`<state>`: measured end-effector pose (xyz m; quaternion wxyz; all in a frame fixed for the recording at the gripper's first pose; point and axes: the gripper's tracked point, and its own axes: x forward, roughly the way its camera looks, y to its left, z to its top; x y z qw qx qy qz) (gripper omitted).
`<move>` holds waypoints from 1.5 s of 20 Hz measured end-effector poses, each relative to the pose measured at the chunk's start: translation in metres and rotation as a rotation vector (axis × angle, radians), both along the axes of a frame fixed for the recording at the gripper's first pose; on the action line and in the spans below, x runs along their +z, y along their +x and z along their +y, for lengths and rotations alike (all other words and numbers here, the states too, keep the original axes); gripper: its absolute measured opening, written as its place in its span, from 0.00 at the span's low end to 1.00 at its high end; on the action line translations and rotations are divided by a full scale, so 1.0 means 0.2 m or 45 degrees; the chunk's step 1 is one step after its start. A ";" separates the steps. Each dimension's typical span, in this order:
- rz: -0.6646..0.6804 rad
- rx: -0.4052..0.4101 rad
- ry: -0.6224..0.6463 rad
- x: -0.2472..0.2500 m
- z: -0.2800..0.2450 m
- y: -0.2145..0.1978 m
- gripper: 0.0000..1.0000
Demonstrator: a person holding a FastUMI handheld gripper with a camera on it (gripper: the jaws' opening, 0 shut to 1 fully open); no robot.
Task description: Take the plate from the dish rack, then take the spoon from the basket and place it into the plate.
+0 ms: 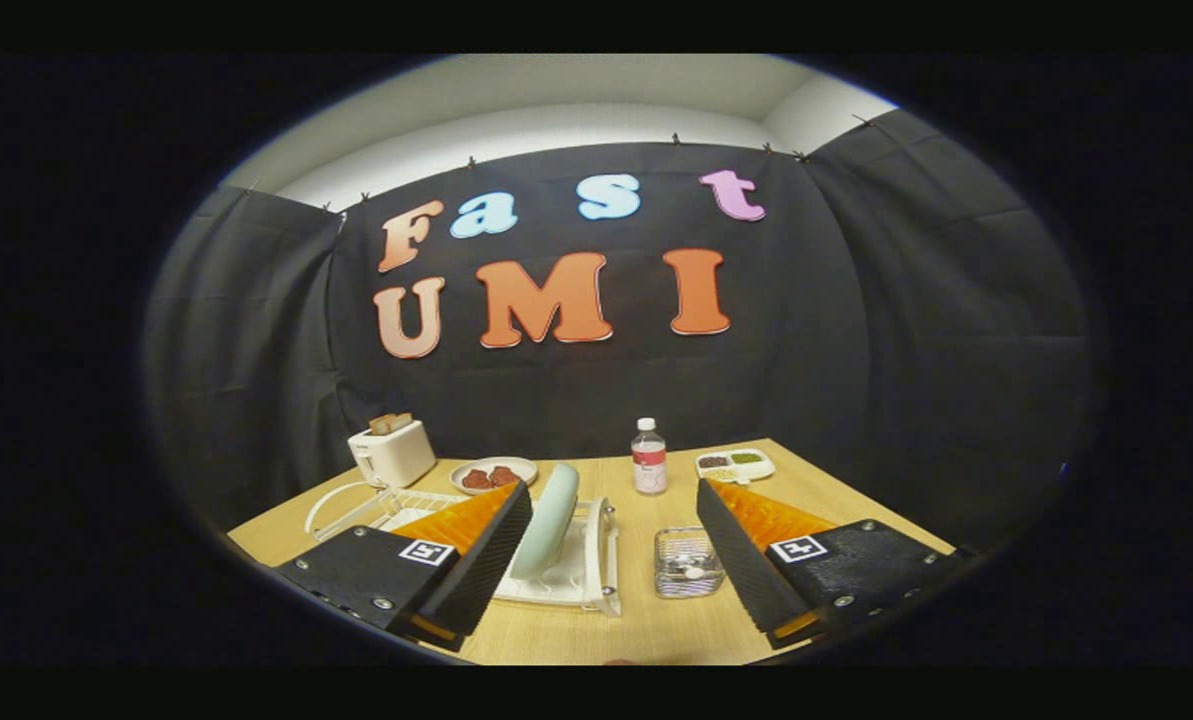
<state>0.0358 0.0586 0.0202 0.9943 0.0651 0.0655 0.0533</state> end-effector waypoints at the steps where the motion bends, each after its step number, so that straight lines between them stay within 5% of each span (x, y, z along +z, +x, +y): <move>1: 0.030 0.011 0.013 -0.02 0.02 0.03 0.99; 7: 0.240 0.074 0.019 -0.16 0.23 0.26 0.98; 21: 0.499 -0.060 -0.149 -0.50 0.29 0.54 0.96; 27: 0.559 -0.111 -0.167 -0.57 0.31 0.58 0.77; 30: 0.594 -0.105 -0.172 -0.60 0.36 0.58 0.59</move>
